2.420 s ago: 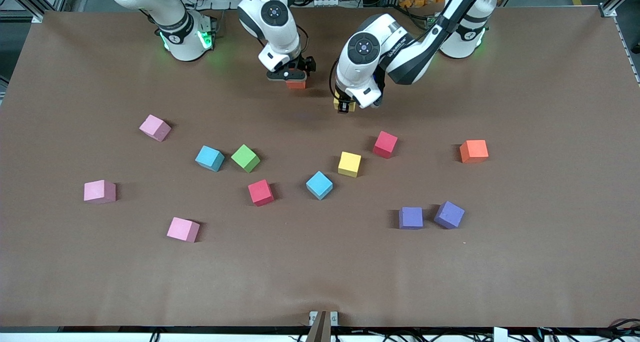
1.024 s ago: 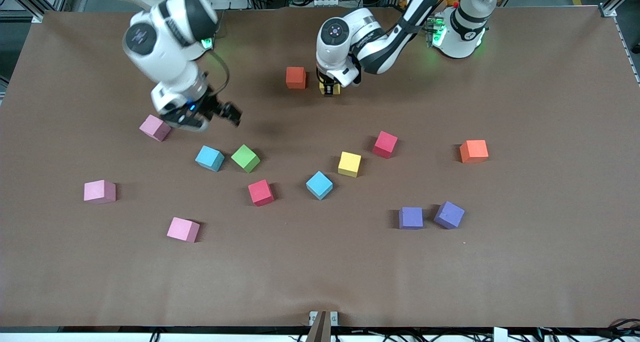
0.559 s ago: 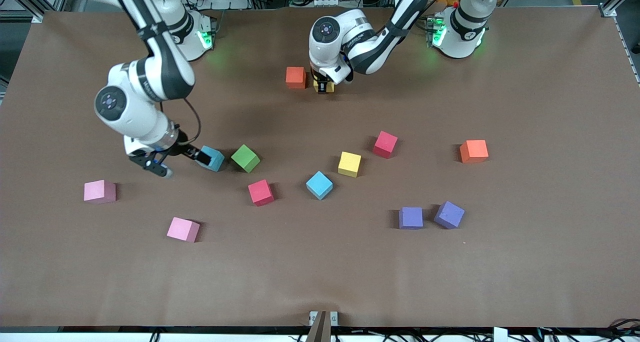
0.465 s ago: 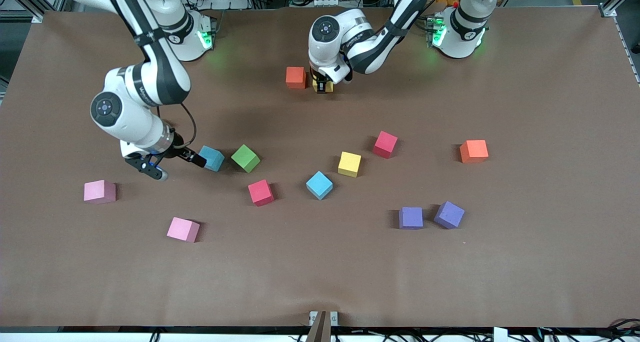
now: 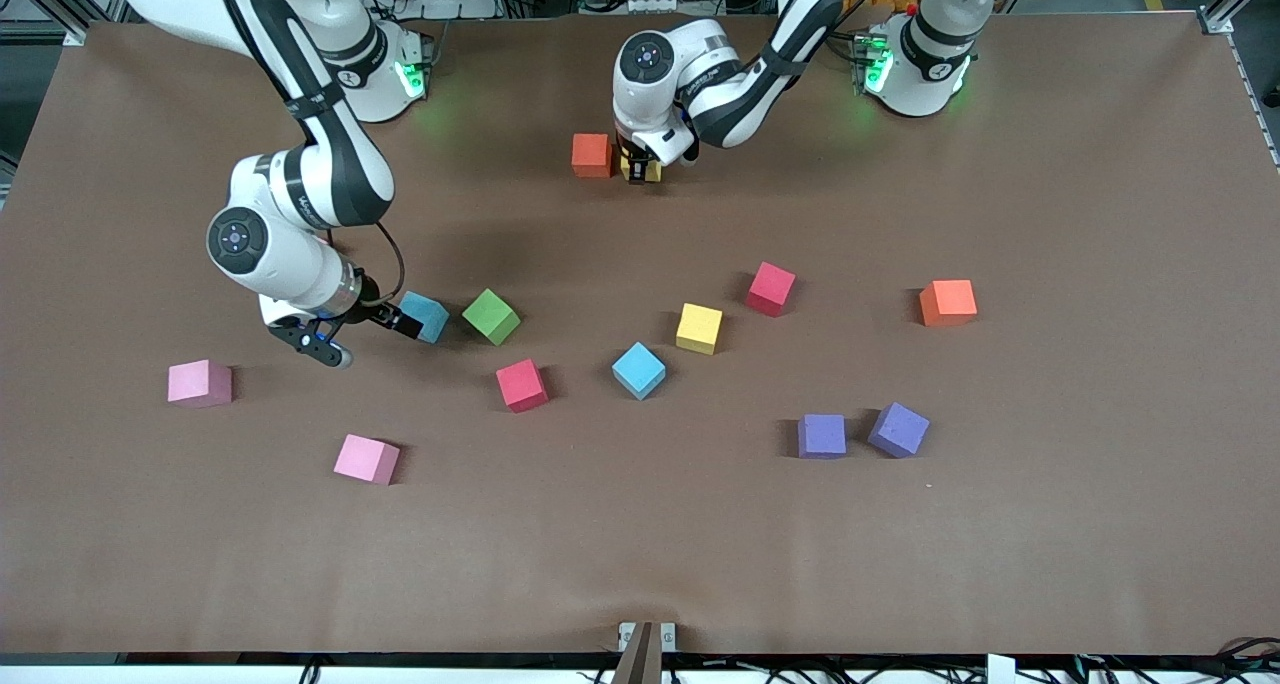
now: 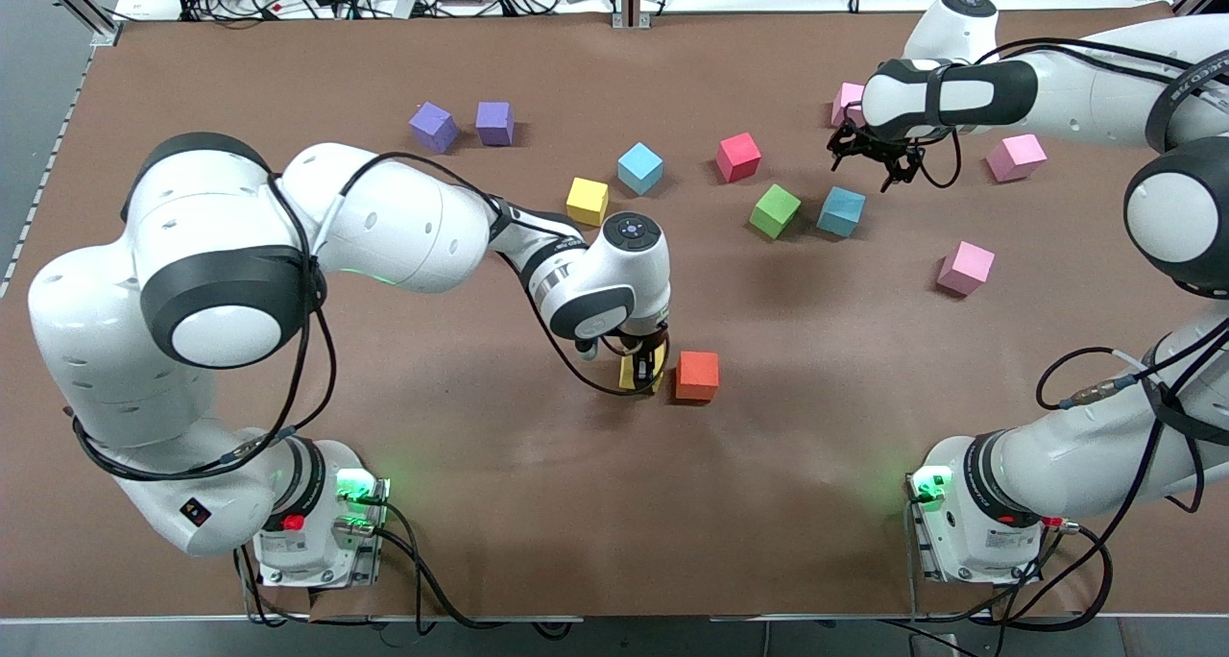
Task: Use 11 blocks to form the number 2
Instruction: 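Reach the right gripper down to the cyan block and grasp it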
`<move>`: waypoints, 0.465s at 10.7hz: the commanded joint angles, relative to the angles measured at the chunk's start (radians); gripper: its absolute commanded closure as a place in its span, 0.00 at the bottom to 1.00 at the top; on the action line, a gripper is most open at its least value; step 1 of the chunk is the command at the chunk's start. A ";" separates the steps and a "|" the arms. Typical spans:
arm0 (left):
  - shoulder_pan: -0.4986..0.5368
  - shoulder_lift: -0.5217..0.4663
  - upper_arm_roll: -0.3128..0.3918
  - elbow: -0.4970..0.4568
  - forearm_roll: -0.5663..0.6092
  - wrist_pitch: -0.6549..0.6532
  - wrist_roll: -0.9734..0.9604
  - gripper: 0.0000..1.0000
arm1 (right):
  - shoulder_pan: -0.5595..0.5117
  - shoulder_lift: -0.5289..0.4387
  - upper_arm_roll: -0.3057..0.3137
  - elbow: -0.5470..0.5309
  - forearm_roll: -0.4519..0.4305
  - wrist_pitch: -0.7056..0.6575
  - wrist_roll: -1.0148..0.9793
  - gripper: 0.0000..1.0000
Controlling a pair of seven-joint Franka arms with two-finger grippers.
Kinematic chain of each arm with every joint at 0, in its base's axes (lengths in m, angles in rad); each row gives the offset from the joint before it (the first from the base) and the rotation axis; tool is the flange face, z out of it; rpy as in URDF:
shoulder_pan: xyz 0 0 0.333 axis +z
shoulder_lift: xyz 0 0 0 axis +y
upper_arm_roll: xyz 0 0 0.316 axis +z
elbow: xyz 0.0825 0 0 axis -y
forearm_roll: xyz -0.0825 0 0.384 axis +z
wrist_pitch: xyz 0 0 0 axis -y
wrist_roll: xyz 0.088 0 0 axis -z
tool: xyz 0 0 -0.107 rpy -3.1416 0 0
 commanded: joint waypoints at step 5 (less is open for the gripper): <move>-0.034 0.007 0.009 0.014 0.040 0.038 -0.043 1.00 | 0.017 0.043 0.005 -0.005 -0.006 0.023 0.003 0.00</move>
